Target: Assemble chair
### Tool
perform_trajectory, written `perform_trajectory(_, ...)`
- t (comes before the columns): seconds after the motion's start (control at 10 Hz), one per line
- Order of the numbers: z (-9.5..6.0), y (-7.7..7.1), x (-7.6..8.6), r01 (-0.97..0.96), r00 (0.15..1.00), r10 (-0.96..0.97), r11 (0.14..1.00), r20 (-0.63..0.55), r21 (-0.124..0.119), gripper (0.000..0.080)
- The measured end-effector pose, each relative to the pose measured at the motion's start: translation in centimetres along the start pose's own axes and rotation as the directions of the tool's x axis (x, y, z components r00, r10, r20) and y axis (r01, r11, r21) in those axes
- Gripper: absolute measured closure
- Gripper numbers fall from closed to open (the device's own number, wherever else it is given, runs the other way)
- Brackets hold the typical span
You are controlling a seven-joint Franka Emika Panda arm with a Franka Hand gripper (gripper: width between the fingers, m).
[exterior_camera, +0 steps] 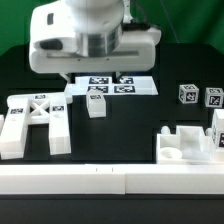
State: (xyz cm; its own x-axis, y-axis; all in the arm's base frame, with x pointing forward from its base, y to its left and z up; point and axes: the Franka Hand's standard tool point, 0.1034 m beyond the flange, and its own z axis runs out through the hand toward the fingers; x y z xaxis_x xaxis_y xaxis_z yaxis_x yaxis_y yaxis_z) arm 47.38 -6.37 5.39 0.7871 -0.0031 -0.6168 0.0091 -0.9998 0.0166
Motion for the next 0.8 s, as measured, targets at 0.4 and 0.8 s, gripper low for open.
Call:
perform_trajectory(0.4,1.4,1.5,0.5,-0.017,0.977,0.02,1.0,0.214,-0.016,0.0151)
perform_trajectory(0.8,0.9,0.3,0.9,0.173,0.964,-0.174,0.985,0.2,0.022,0.0151)
